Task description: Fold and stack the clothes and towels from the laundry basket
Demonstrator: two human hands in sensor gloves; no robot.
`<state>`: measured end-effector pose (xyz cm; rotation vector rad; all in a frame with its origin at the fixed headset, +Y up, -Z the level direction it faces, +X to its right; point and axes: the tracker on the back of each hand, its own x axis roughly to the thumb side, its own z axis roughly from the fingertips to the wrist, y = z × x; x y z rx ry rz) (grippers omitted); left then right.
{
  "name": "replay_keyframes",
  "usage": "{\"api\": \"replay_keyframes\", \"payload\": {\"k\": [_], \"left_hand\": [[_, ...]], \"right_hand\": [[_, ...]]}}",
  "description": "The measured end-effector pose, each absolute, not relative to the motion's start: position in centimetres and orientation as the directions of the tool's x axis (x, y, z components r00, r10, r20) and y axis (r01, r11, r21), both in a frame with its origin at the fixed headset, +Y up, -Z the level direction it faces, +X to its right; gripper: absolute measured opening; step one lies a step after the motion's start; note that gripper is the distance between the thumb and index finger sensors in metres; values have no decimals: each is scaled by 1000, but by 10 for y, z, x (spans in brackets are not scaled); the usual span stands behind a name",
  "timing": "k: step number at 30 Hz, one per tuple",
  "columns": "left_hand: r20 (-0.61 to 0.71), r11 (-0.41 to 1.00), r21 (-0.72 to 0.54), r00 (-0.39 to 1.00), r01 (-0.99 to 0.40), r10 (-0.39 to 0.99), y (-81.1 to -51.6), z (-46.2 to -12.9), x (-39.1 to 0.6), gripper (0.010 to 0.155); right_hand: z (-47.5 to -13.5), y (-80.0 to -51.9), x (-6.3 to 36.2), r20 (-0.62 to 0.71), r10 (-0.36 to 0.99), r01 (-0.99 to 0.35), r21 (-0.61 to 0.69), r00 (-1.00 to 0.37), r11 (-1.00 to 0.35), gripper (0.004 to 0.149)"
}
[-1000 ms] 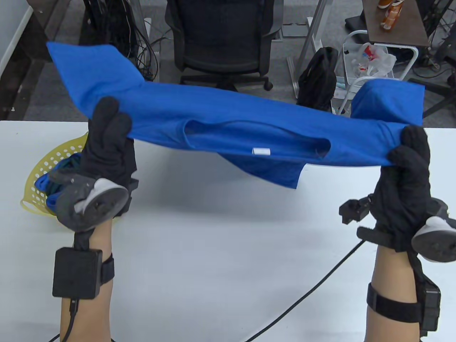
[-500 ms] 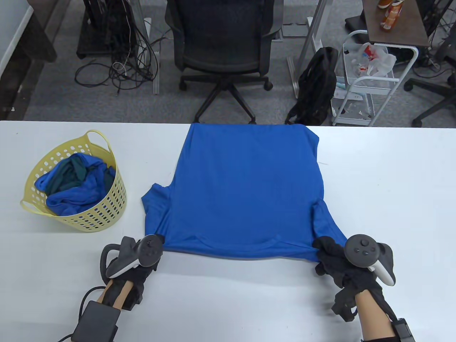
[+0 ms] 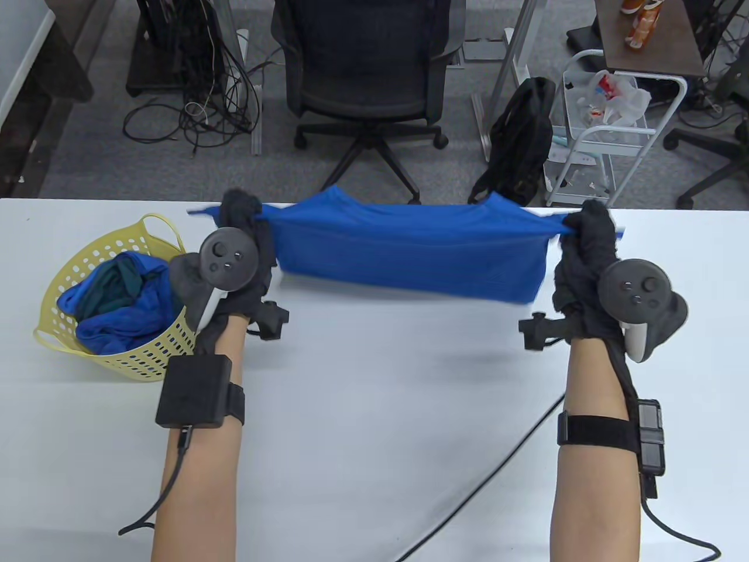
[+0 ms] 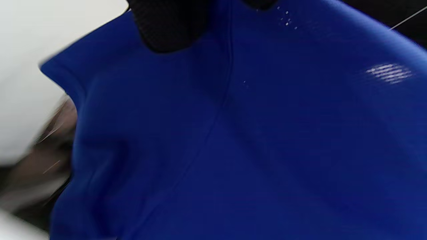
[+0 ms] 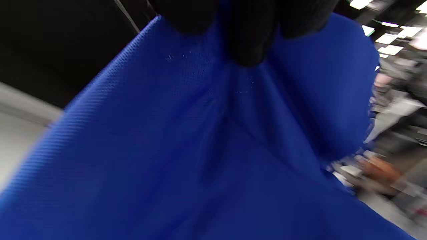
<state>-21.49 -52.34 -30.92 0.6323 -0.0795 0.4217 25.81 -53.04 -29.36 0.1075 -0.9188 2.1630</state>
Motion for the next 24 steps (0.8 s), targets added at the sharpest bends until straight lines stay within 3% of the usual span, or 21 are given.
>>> {"api": "replay_keyframes", "payload": {"k": [3, 7, 10, 16, 20, 24], "left_hand": [[253, 670, 670, 947, -319, 198, -509, -271, -230, 47], [208, 720, 682, 978, -127, -24, -554, -231, -234, 47], [172, 839, 544, 977, 11, -124, -617, -210, -228, 48], [186, 987, 140, 977, 79, -104, -730, -189, -221, 44], [211, 994, -17, 972, 108, -102, -762, -180, -224, 44], [209, 993, -52, 974, 105, -92, -761, -178, -226, 44]], "right_hand": [[-260, -523, 273, 487, 536, -717, -562, -690, -412, 39], [-237, -574, 288, 489, 534, -723, -435, -690, -536, 39], [-222, -629, 290, 382, 531, -647, -318, -756, -693, 40], [-201, -722, 278, 223, 466, -488, -53, -856, -871, 39], [-198, -752, 267, 201, 315, -291, 142, -927, -946, 40], [-197, -757, 262, 194, 276, -244, 170, -942, -955, 39]]}}
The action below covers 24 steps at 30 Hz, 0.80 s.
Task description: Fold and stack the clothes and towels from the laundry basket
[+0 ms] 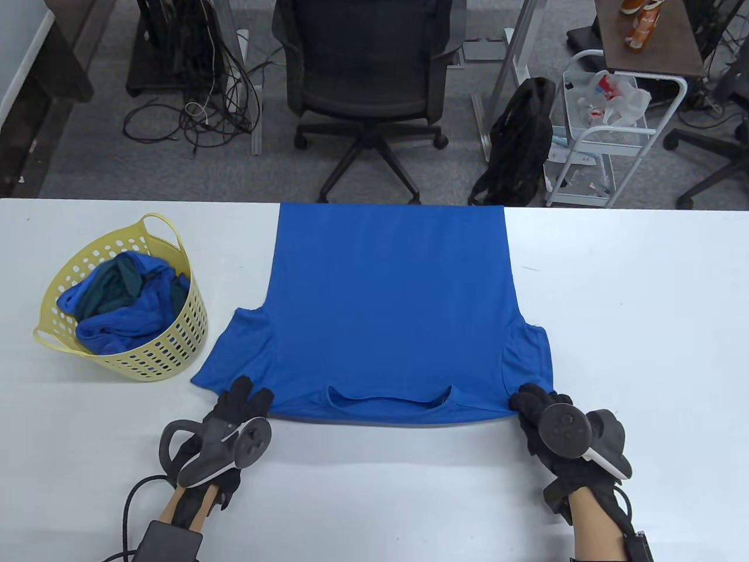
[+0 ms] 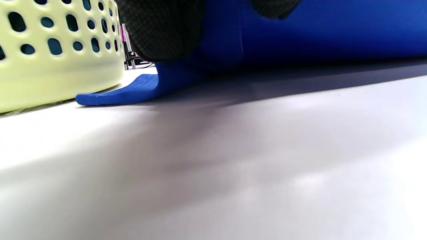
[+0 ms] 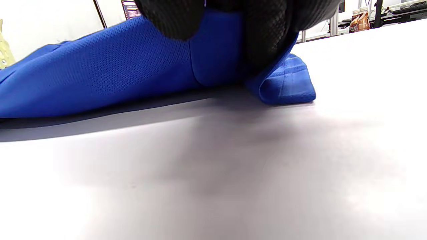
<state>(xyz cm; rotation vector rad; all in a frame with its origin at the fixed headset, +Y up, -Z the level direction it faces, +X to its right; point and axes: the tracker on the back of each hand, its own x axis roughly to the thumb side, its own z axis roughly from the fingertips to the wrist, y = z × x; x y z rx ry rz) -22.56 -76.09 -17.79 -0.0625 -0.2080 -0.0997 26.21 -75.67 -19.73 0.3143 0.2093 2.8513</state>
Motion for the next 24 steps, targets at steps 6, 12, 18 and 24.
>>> {"api": "replay_keyframes", "payload": {"k": [6, 12, 18, 24], "left_hand": [[235, 990, -87, 968, 111, -88, -771, -179, -228, 44], [245, 968, -200, 964, 151, -100, -779, -182, -225, 44], [119, 970, -244, 992, 1, 29, -776, -188, -226, 62], [-39, 972, -209, 992, 109, -120, -776, -195, -213, 42]], "right_hand": [[-198, -763, 265, 159, 313, -270, 244, -936, -931, 39], [-197, -770, 254, 157, 195, -142, 297, -968, -944, 39], [-198, -771, 245, 79, 191, -171, 203, -978, -964, 49], [-201, -775, 214, 41, -158, 162, 130, -987, -978, 38]]}}
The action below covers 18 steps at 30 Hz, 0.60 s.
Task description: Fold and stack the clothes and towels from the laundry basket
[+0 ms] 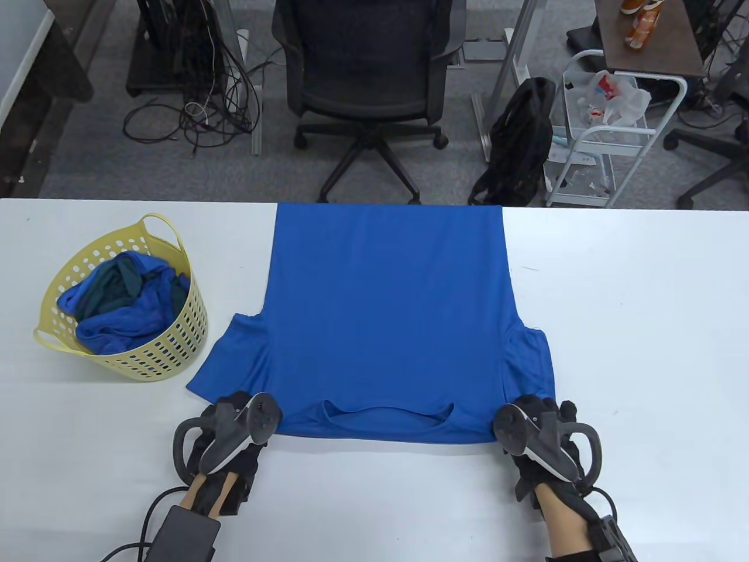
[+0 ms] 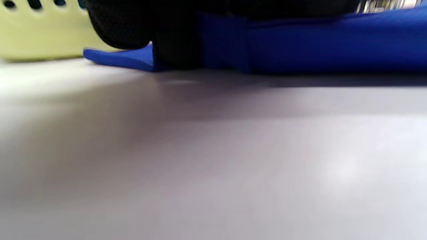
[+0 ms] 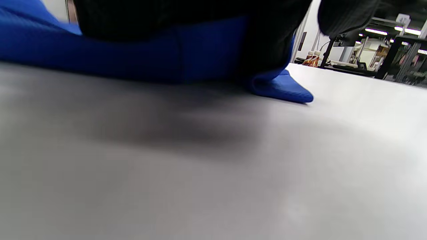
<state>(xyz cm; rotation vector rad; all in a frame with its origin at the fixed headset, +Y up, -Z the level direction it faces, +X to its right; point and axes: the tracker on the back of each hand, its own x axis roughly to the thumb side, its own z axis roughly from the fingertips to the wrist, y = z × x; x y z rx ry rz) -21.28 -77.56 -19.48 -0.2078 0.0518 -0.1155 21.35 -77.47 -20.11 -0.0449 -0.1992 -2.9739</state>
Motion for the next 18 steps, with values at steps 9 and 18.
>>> {"api": "replay_keyframes", "payload": {"k": [9, 18], "left_hand": [[335, 944, -284, 940, 170, -69, -785, -196, -215, 99], [265, 755, -640, 963, 141, 44, -801, -187, -239, 124]], "right_hand": [[-210, -774, 217, 283, -22, 106, 285, -959, -953, 86], [-210, -798, 241, 148, 275, -107, 673, -950, -732, 106]]}}
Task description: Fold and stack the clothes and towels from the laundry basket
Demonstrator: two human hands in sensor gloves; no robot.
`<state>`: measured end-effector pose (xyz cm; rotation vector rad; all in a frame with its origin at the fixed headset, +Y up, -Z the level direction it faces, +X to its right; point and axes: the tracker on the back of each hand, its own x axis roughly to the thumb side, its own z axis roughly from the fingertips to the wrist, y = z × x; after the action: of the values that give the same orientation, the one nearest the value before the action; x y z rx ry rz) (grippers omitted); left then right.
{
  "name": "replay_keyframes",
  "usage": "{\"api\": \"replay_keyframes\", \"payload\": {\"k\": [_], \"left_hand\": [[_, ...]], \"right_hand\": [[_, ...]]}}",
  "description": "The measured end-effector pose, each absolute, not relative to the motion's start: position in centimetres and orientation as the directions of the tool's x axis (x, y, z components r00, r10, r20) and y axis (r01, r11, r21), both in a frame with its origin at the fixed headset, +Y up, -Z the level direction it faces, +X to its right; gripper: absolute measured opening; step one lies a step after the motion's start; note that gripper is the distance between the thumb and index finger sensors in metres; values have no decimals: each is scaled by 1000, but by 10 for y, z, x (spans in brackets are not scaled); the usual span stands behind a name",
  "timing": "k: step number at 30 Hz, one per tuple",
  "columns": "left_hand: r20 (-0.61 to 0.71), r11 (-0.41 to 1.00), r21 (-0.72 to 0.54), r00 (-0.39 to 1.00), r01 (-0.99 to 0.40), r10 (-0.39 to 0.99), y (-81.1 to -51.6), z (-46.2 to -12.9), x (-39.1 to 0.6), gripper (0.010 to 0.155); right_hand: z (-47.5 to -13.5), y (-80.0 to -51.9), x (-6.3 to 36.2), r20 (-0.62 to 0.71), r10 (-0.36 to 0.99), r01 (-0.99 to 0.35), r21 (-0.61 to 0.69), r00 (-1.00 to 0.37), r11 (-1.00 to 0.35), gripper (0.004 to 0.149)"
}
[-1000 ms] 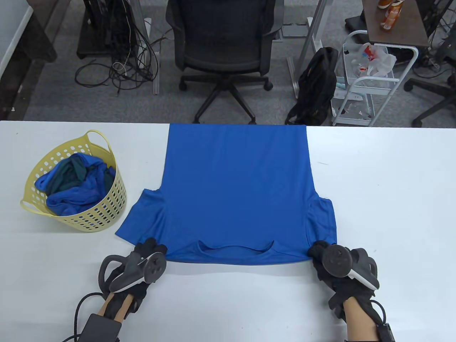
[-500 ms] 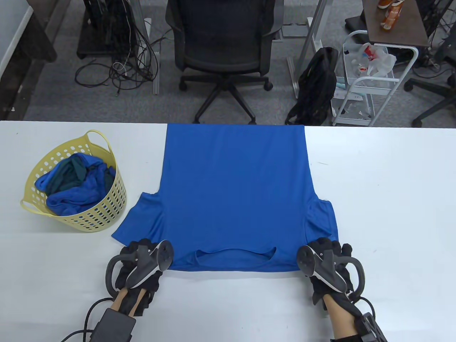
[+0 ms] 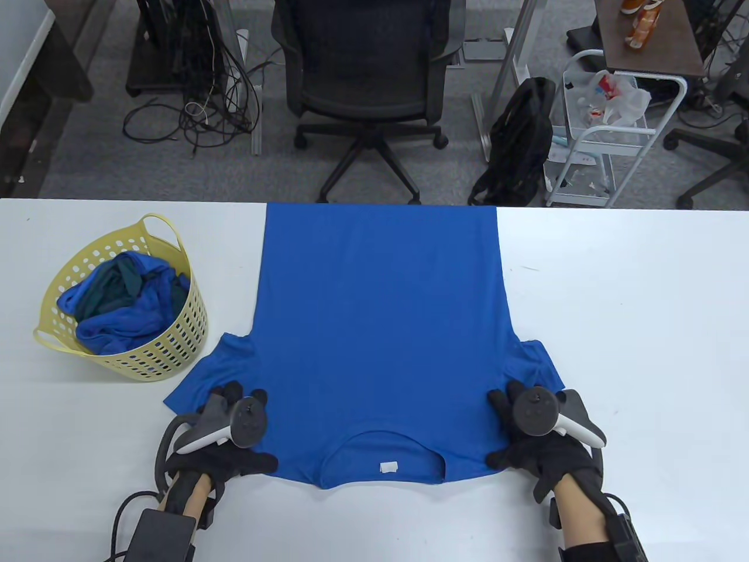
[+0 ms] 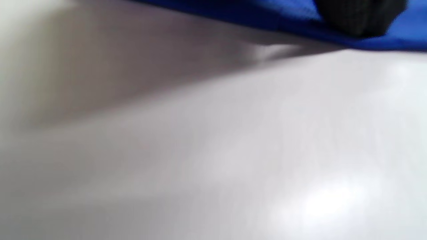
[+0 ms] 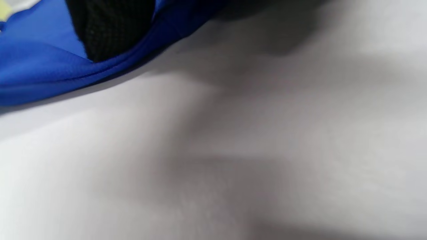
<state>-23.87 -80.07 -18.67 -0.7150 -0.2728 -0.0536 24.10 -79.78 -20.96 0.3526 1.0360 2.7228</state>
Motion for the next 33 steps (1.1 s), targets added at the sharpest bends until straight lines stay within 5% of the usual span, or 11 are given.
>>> {"api": "replay_keyframes", "payload": {"k": [22, 33], "left_hand": [[281, 717, -667, 960, 204, -13, -802, -154, -235, 131], [269, 726, -658, 963, 198, -19, -802, -154, -234, 131]], "right_hand": [[-183, -795, 229, 235, 145, 60, 690, -961, -721, 120], [-177, -795, 226, 215, 158, 31, 678, -964, -734, 120]]}}
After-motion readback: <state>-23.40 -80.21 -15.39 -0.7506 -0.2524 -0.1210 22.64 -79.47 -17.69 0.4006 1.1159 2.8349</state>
